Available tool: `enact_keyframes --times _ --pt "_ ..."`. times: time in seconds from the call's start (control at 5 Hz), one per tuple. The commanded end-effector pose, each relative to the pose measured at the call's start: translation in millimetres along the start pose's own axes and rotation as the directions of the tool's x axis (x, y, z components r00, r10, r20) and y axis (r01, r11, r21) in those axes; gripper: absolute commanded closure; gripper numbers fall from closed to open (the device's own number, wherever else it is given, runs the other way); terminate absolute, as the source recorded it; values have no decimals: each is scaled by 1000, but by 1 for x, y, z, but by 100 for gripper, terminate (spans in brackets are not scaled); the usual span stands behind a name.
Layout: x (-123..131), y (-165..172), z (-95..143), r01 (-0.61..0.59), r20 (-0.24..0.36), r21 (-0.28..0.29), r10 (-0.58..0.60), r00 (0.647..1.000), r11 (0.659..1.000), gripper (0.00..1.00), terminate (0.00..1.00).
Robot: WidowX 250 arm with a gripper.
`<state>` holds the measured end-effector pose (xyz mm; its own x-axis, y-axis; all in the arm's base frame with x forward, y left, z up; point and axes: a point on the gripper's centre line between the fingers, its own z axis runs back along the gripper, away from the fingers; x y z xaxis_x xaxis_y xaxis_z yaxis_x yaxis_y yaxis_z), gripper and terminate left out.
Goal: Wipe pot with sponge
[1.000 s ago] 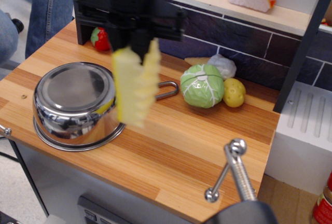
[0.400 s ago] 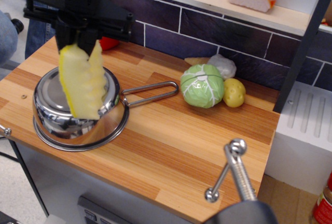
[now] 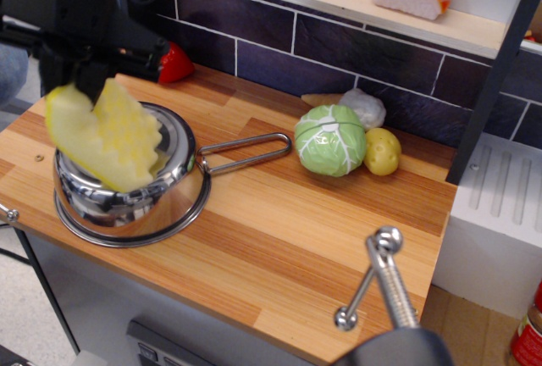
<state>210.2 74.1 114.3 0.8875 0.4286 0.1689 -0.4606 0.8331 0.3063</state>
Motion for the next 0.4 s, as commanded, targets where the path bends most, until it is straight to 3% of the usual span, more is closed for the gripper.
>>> enact_keyframes --times 0.0,0.2 --pt "3 40 7 -111 123 27 107 987 993 100 0" --pt "7 57 9 -137 116 30 133 984 990 100 100"
